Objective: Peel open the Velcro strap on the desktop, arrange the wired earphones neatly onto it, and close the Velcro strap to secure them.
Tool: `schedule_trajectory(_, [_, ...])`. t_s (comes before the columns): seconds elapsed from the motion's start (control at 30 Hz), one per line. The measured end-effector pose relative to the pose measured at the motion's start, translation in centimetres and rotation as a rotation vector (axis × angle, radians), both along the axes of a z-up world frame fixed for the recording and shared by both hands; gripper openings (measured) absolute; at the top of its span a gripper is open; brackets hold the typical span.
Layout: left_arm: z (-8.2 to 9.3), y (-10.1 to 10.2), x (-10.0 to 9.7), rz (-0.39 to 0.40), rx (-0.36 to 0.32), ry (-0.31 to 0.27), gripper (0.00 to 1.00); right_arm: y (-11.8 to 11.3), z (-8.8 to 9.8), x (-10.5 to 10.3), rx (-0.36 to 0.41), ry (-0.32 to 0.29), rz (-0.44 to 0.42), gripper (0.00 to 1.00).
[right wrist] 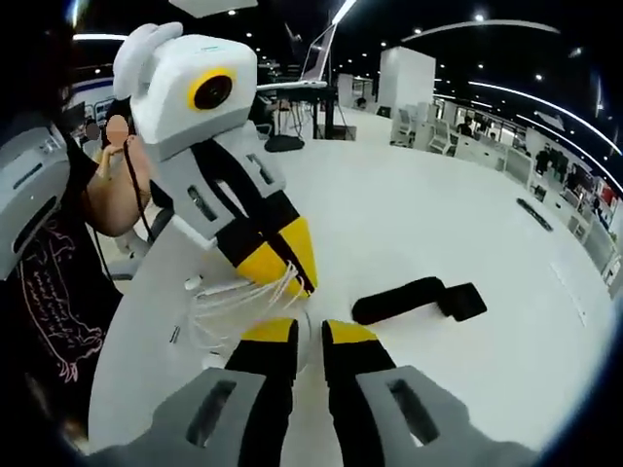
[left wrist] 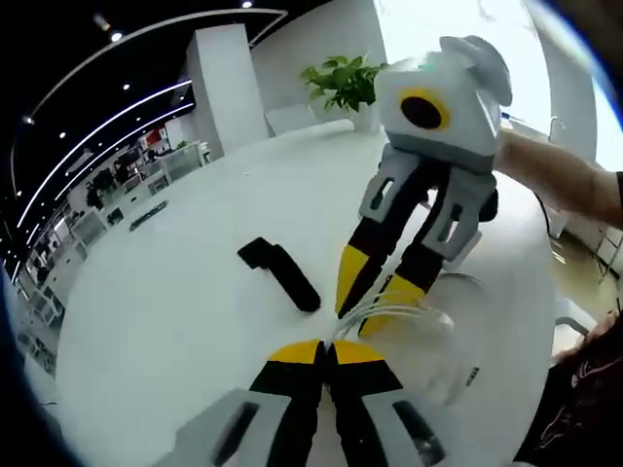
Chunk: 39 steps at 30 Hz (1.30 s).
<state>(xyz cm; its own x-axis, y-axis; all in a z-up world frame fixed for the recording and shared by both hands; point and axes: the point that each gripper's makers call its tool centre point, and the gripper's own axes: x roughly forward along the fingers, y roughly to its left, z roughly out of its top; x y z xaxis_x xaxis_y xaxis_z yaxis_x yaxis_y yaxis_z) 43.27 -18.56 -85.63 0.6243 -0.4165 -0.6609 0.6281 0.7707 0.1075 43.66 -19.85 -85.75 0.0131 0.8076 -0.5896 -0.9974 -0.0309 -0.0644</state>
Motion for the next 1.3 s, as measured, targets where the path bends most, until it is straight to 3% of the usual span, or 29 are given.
schedule_trajectory(0.2, [0.1,0.0,-0.2,-0.003,0.006,-0.004,0.06,0.0,-0.1,-0.5,-0.025,0.007,0.031,0.04])
schedule_trajectory(0.5, [0.5,0.0,-0.2,-0.007,0.012,-0.017,0.06,0.1,0.0,-0.3,-0.034,0.010,0.019,0.04])
schedule_trajectory(0.77, [1.5,0.4,0.4,-0.003,0.012,-0.045,0.06,0.3,1.3,0.4,0.014,-0.003,0.002,0.04])
schedule_trajectory(0.97, [2.5,0.2,1.7,-0.003,0.008,-0.070,0.06,0.5,2.8,2.5,0.070,-0.055,-0.046,0.04])
schedule_trajectory(1.17, [3.2,-0.1,3.9,-0.003,0.006,-0.080,0.06,0.8,3.4,4.8,0.061,-0.090,-0.073,0.04])
schedule_trajectory(1.3, [3.8,-0.1,5.4,-0.009,0.011,-0.079,0.06,0.3,4.3,6.9,0.086,-0.082,-0.110,0.04])
